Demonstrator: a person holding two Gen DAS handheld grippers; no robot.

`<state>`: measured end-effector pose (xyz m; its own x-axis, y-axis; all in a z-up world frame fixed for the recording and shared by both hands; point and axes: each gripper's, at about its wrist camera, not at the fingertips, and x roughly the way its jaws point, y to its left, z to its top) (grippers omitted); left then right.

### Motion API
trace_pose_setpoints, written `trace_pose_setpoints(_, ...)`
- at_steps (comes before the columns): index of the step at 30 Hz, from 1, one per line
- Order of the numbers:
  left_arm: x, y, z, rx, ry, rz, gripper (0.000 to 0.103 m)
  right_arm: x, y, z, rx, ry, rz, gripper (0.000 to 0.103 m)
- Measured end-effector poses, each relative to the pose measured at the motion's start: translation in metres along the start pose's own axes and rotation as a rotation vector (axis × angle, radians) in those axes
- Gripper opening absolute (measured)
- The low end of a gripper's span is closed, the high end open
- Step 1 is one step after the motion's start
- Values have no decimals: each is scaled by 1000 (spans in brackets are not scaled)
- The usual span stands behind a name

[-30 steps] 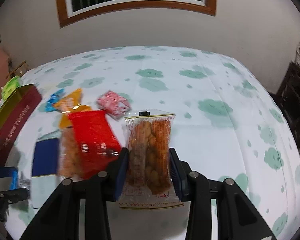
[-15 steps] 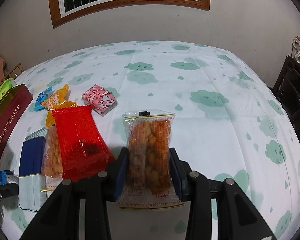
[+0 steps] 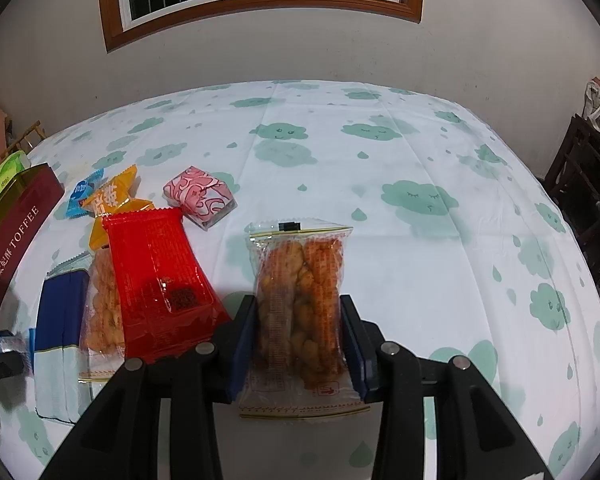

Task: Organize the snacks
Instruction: 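Grasp the blue-wrapped candy with the left gripper while the right gripper holds the peanut bag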

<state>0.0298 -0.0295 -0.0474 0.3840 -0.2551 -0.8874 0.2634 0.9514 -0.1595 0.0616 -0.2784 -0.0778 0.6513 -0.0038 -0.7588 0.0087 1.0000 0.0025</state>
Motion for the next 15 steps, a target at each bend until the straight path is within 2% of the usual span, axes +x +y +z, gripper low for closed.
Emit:
trace_pose_setpoints(3,-5,2,1,-3,-6,-10,22,0,0,0,0,0,0,41)
trace_pose_setpoints(15,-10,7,0,-11,-18,-29,21,0,1,0,-1,0,0,41)
